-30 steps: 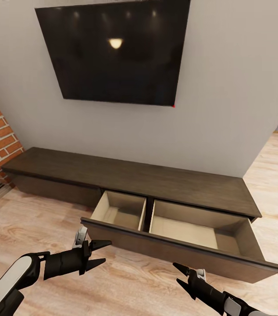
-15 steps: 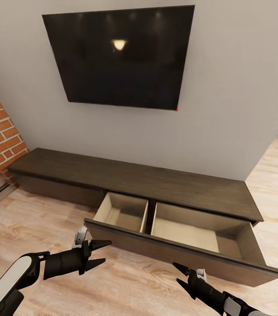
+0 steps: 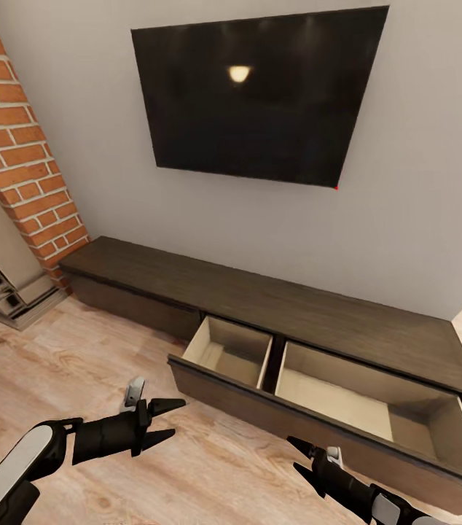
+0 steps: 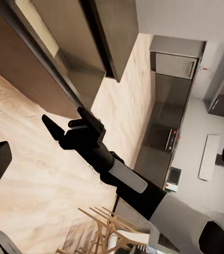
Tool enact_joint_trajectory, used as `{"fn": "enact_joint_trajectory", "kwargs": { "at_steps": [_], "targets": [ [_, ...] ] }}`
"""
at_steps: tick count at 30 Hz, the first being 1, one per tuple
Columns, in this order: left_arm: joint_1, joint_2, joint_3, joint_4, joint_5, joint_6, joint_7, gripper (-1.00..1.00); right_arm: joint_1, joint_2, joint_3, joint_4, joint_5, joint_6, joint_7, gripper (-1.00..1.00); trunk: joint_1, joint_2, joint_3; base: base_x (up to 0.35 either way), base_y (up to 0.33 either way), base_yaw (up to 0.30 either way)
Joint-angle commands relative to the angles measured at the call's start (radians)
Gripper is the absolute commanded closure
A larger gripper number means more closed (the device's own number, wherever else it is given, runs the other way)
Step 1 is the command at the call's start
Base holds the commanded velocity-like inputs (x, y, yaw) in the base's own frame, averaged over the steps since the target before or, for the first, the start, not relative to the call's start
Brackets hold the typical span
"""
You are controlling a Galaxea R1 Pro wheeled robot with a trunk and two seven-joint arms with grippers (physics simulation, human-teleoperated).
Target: Place each of the two pumpkins and all three candles from the living room inside a cabinet in the living room (use any cabinet), then make sure every cabinet is closed, and position the cauldron so it is next to a table in the living room.
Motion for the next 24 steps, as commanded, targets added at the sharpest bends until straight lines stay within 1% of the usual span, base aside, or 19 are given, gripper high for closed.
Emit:
{"fn": "enact_joint_trajectory", "kwargs": {
  "at_steps": [1,8,13,19,24],
  "targets": [
    [-0.001,0.001,-0.001,0.000,0.010,0.001,0.010,-1.00,-0.001,0.000,0.009,0.002,-0.010,0.009,0.005,-1.00,0.000,0.000,-0.001,0.000,0.000,0.290],
    [-0.001,0.000,-0.001,0.000,0.010,0.001,0.010,-1.00,-0.001,0.002,0.009,0.002,-0.010,0.007,0.004,-1.00,0.000,0.000,-0.001,0.000,0.000,0.290],
    [-0.001,0.000,-0.001,0.000,0.010,0.001,0.010,-1.00,-0.001,0.003,0.009,0.002,-0.010,-0.015,0.004,-1.00,0.000,0.000,-0.001,-0.004,0.000,0.290],
    [-0.001,0.000,0.003,0.000,0.010,0.001,0.010,-1.00,-0.001,0.003,0.009,0.002,-0.010,-0.019,0.004,-1.00,0.000,0.000,-0.001,-0.142,0.000,0.291],
    [-0.001,0.000,0.004,0.000,0.010,0.001,0.010,-1.00,-0.001,0.003,0.009,0.002,-0.010,-0.020,0.000,-1.00,0.000,0.000,-0.001,-0.028,0.000,0.291]
  ]
}}
